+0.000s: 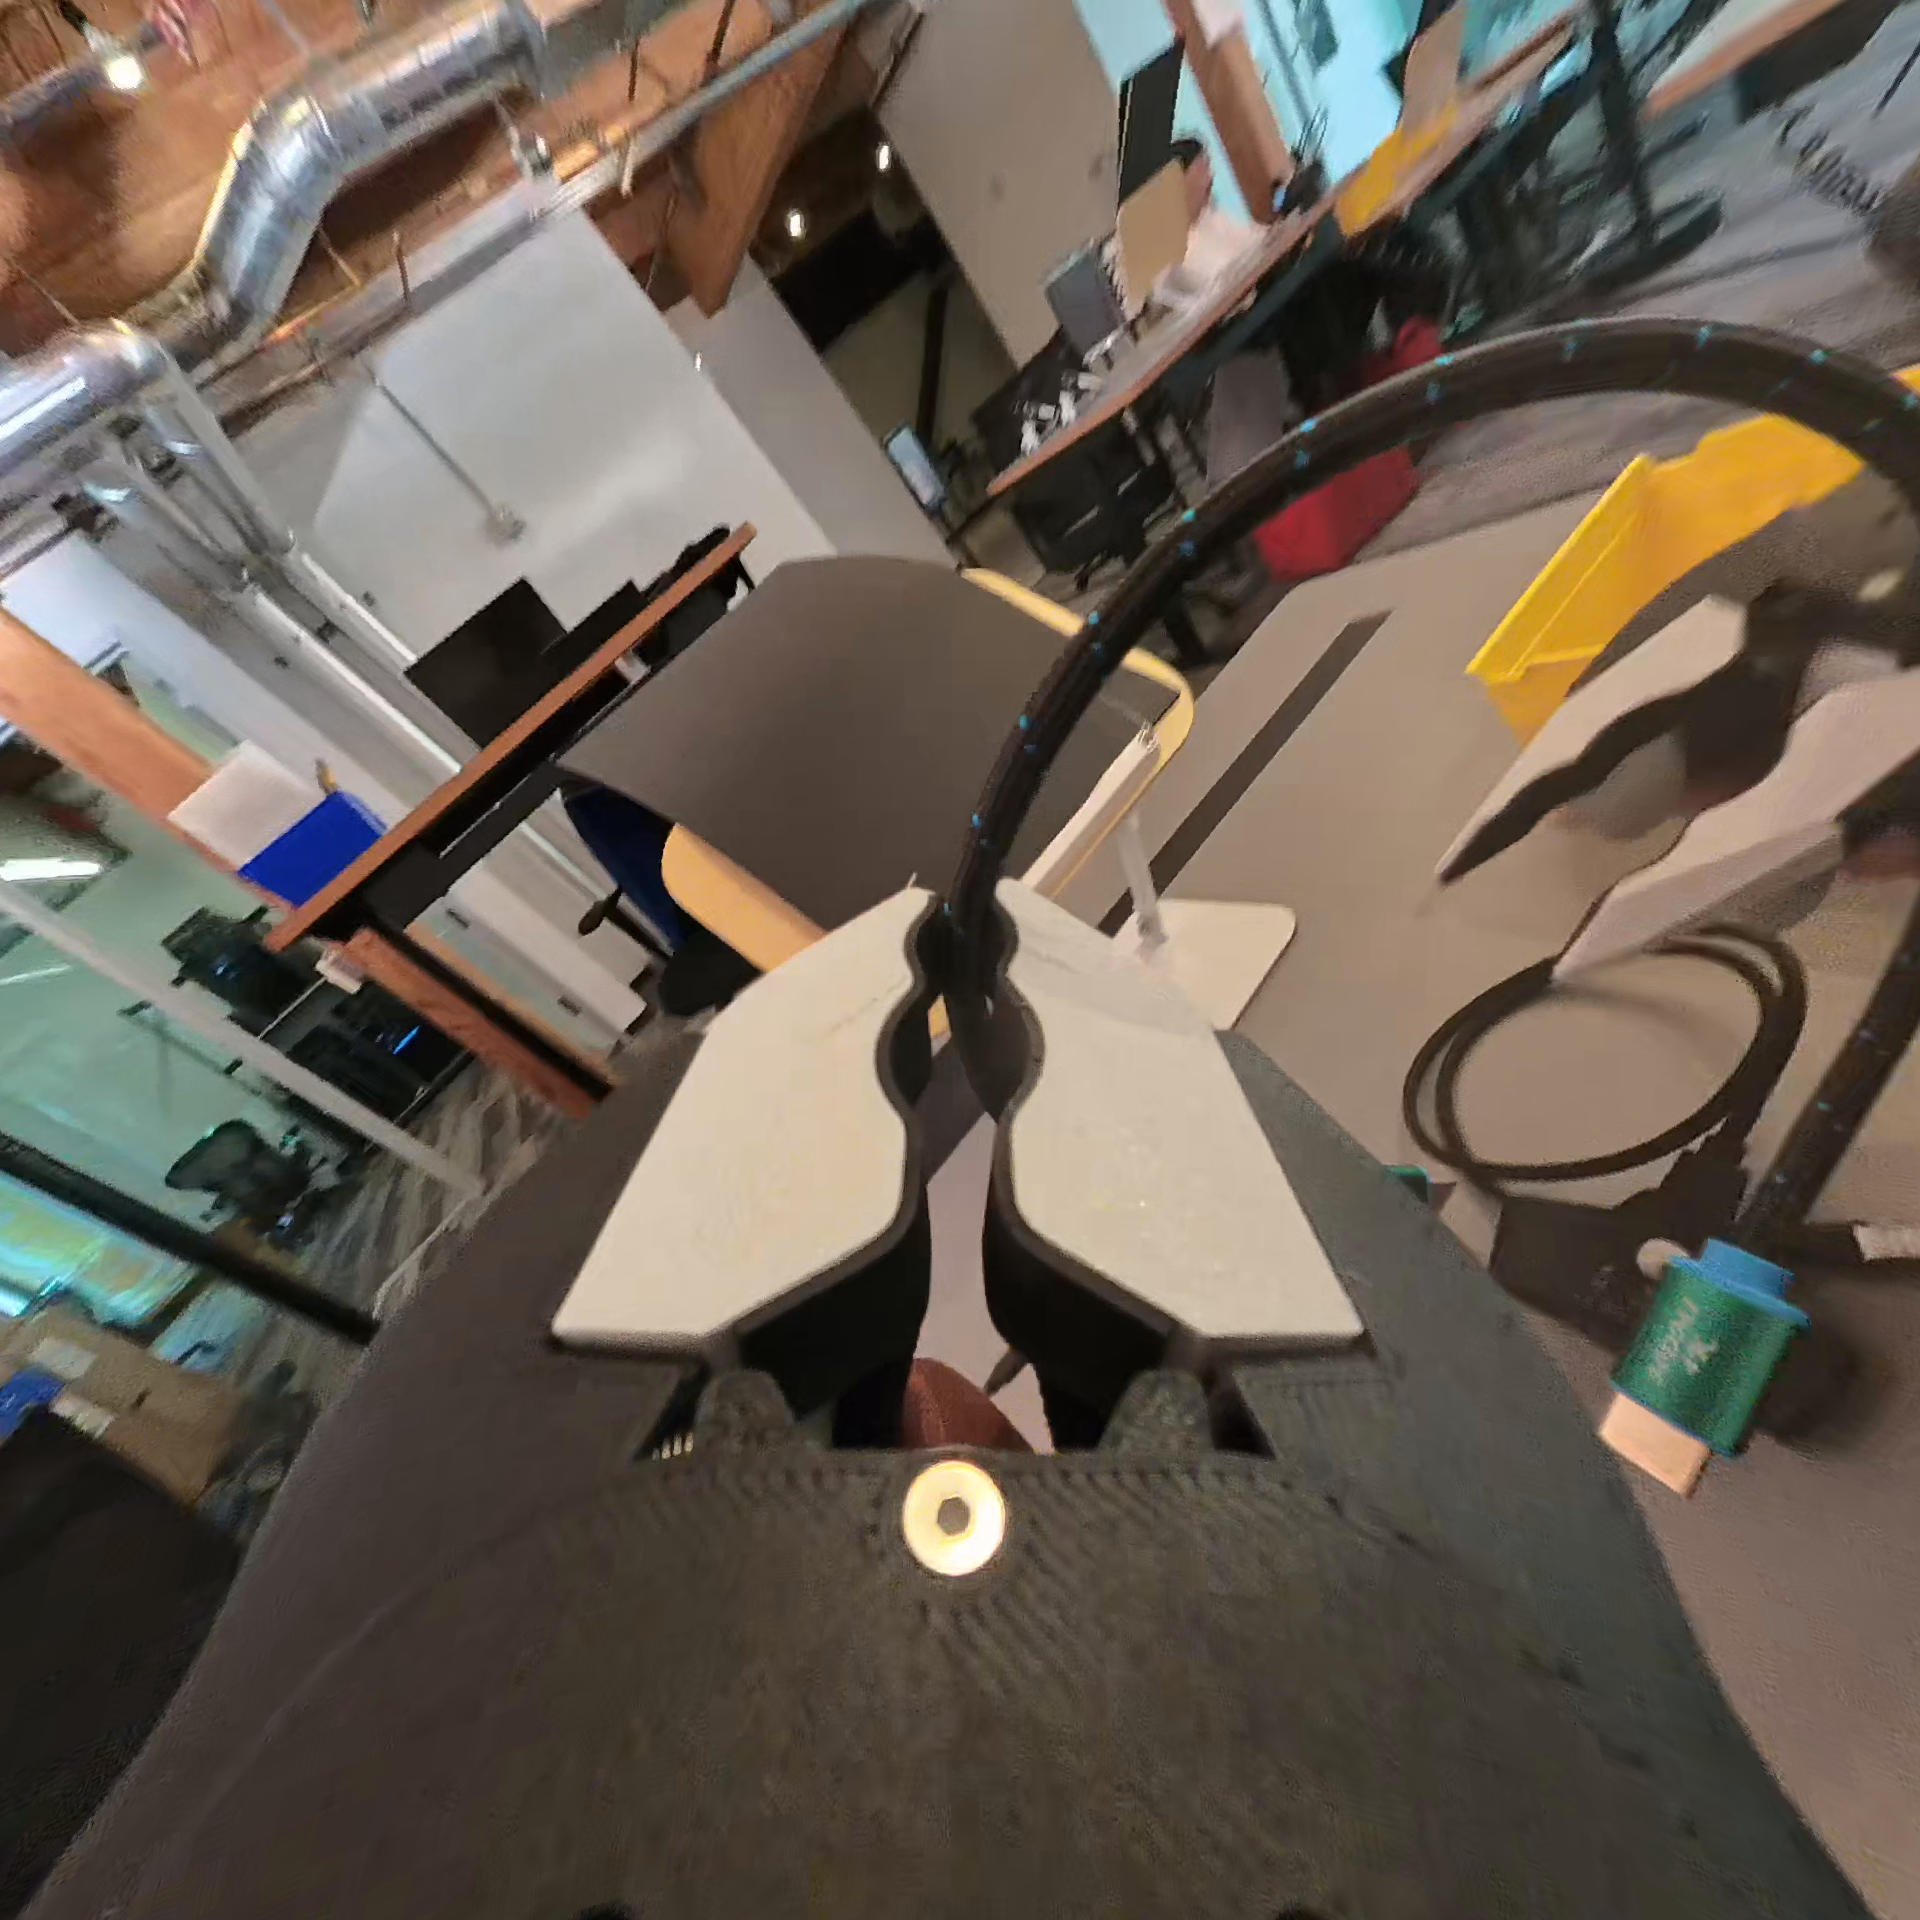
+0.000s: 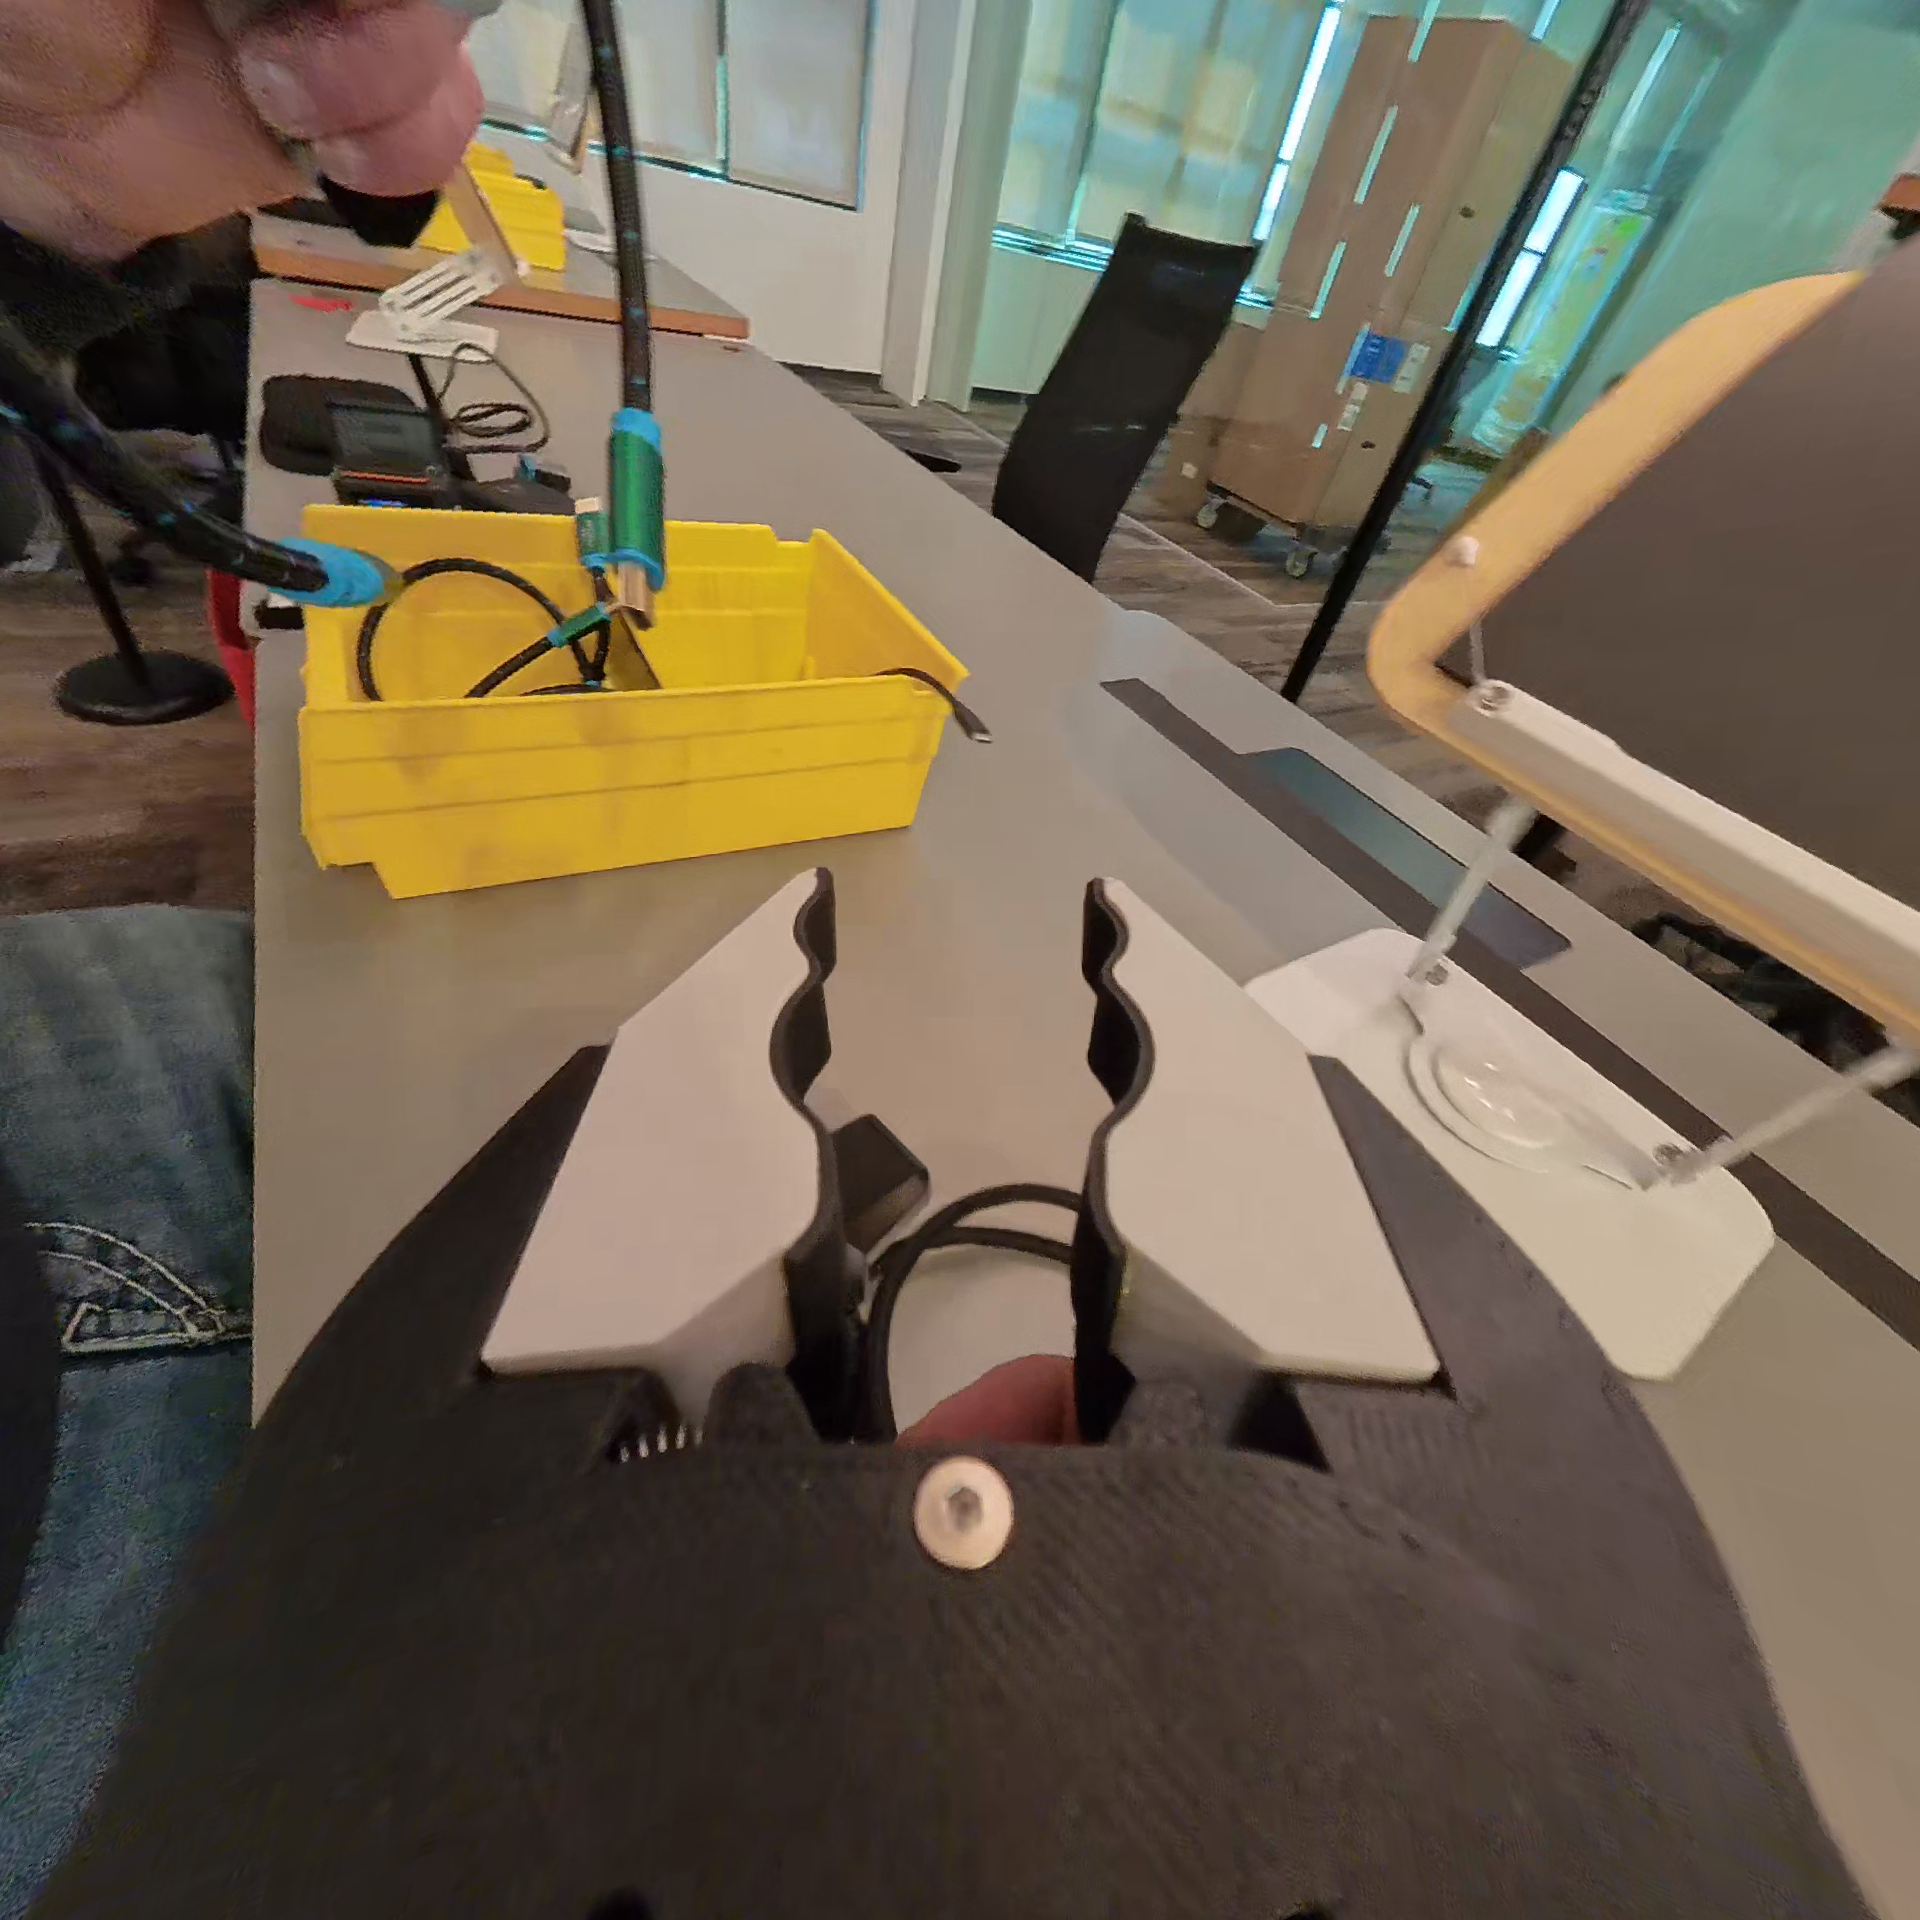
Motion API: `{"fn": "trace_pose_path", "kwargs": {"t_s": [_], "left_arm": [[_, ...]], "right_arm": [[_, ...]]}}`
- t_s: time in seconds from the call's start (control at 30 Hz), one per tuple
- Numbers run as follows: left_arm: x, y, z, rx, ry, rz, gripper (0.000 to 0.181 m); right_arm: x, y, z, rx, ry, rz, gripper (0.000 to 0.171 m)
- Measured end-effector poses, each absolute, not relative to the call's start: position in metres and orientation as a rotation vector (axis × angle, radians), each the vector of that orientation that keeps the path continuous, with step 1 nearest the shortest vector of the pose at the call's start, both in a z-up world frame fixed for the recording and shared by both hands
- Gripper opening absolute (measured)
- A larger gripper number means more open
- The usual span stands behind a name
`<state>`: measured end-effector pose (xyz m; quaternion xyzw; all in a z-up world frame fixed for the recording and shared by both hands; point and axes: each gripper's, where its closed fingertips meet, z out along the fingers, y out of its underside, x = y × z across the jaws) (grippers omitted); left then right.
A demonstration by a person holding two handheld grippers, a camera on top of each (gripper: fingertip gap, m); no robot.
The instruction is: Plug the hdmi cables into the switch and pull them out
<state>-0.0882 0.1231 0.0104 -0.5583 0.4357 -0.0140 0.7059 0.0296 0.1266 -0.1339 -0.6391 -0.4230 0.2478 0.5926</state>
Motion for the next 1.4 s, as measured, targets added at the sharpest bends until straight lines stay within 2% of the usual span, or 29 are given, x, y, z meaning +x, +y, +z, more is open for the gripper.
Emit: {"fn": "trace_pose_path", "kwargs": {"t_s": [0.27,0.43,0.53,0.63,0.73,0.97,1.07,1.27,1.4], "left_arm": [[-0.064,0.109,0.01,-1.179,0.95,-0.213,0.005],[-0.056,0.106,0.006,-1.166,0.961,-0.231,0.006],[-0.056,0.11,-0.002,-1.18,0.973,-0.191,0.005],[-0.062,0.121,-0.013,-1.226,0.981,-0.121,0.005],[-0.068,0.134,-0.03,-1.29,1.015,-0.045,0.005],[-0.079,0.156,-0.061,-1.395,1.03,0.011,0.005],[-0.08,0.158,-0.067,-1.41,1.042,0.018,0.005],[-0.081,0.159,-0.072,-1.419,1.059,0.025,0.005],[-0.082,0.161,-0.075,-1.428,1.062,0.023,0.005]], "right_arm": [[-0.041,0.106,-0.155,-1.463,-1.141,0.788,0.052],[-0.064,0.1,-0.152,-1.42,-1.138,0.859,0.042],[-0.066,0.098,-0.154,-1.418,-1.171,0.817,0.054],[-0.048,0.113,-0.175,-1.458,-1.281,0.538,0.056],[-0.013,0.13,-0.209,-1.518,-1.446,0.205,0.067],[0.028,0.12,-0.284,-1.728,-1.637,0.265,0.067],[0.03,0.119,-0.305,-1.72,-1.703,0.249,0.044],[0.022,0.122,-0.312,-1.602,-1.794,0.146,0.036],[0.017,0.119,-0.315,-1.629,-1.797,0.295,0.023]]}}
